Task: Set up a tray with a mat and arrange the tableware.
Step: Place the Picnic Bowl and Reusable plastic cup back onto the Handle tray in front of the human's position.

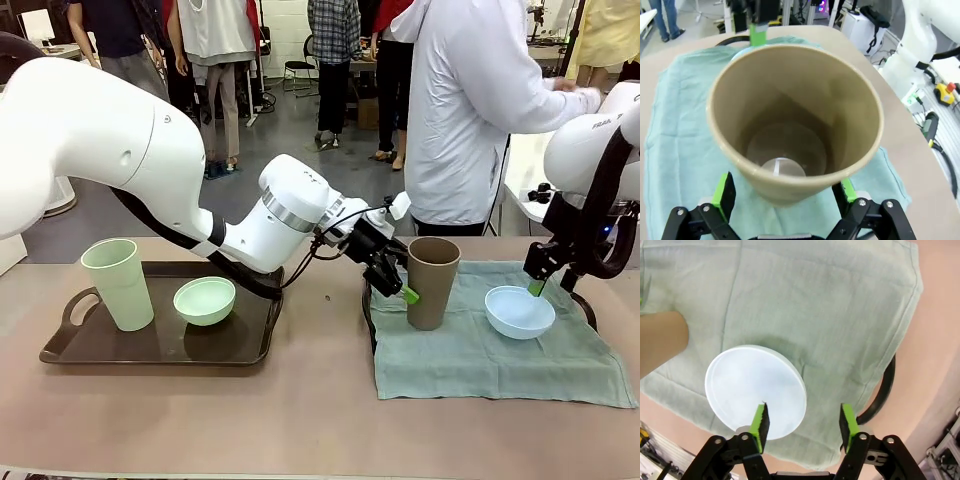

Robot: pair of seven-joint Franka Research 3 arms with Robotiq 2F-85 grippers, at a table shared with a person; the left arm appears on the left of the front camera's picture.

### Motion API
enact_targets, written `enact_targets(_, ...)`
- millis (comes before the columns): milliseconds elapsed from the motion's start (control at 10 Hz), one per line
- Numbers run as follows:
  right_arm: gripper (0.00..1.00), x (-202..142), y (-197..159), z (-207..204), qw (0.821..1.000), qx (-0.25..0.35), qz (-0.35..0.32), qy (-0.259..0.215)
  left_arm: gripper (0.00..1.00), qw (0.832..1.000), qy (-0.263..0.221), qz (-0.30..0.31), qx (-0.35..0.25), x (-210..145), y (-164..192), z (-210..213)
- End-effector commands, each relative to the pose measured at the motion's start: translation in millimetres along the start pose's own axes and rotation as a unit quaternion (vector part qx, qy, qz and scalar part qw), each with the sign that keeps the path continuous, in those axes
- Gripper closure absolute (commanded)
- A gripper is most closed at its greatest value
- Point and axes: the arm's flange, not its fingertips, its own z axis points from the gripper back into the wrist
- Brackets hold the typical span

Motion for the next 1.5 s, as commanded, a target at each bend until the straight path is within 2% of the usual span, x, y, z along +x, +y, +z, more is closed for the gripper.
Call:
enact_targets(0,0.22,-15,-1,10,1.000,0.005,0.012,-0.004,0.00,0.999,0.004,0.039,0.001,-5,-5,13)
enact_targets(200,0.22,-30,-1,25,1.000,-0.015,0.006,0.011,0.00,0.997,0.018,0.081,0.008,-9,-16,29)
enact_targets(400,0.22,-54,-8,50,1.000,-0.017,0.001,0.014,0.00,0.987,0.051,0.154,0.013,3,-48,62)
enact_targets(600,0.22,-73,-7,77,1.000,-0.027,0.000,0.015,0.00,0.960,0.122,0.248,0.035,35,-80,95)
enact_targets(800,0.22,-91,5,109,0.999,-0.025,0.025,0.010,0.00,0.897,0.230,0.372,0.065,79,-109,117)
enact_targets(1000,0.22,-99,16,131,0.999,-0.030,0.038,0.002,0.00,0.817,0.319,0.458,0.147,112,-129,137)
enact_targets(1100,0.22,-98,21,133,0.999,-0.032,0.039,0.005,0.00,0.781,0.348,0.478,0.201,126,-140,144)
enact_targets(1200,0.22,-92,21,127,0.998,-0.039,0.038,0.009,0.00,0.771,0.357,0.470,0.240,138,-152,147)
enact_targets(1300,0.22,-100,20,134,0.999,-0.027,0.028,-0.001,0.00,0.840,0.300,0.410,0.191,72,-147,160)
enact_targets(1400,0.22,-100,20,134,0.999,-0.027,0.028,-0.001,0.00,0.840,0.300,0.410,0.191,72,-147,160)
